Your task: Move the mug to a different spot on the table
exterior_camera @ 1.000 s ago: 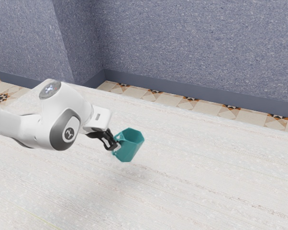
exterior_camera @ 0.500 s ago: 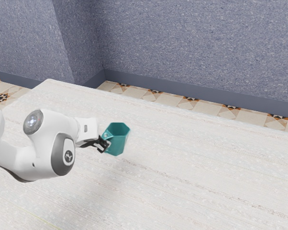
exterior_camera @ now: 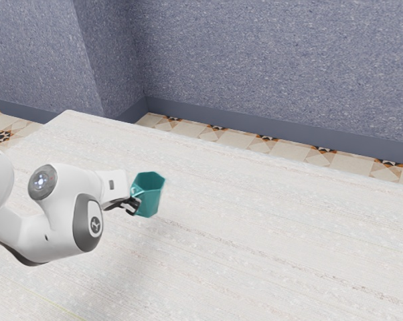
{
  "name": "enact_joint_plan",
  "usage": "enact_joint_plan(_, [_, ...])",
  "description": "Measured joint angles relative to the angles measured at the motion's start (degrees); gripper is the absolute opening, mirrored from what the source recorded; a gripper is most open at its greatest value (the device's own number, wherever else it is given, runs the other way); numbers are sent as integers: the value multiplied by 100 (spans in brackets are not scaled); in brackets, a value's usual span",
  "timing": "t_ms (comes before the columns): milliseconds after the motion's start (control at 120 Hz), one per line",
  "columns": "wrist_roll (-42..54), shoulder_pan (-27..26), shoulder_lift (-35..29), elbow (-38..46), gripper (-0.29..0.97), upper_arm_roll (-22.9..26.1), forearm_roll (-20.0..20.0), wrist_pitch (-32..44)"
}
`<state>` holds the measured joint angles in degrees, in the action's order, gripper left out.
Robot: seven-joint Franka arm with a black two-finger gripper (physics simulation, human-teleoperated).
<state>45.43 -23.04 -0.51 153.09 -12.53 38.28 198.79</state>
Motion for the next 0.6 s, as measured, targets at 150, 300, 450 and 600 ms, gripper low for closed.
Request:
enact_joint_plan(150, [-16, 9, 199, -24, 2, -95, 20, 66])
enact_joint_plan(300, [-133, -28, 361, -40, 2, -127, 68, 90])
enact_joint_plan(450, [-286, -94, 531, -66, 2, -127, 74, 104])
enact_joint_plan(600, [-413, -82, 705, -107, 2, -127, 61, 119])
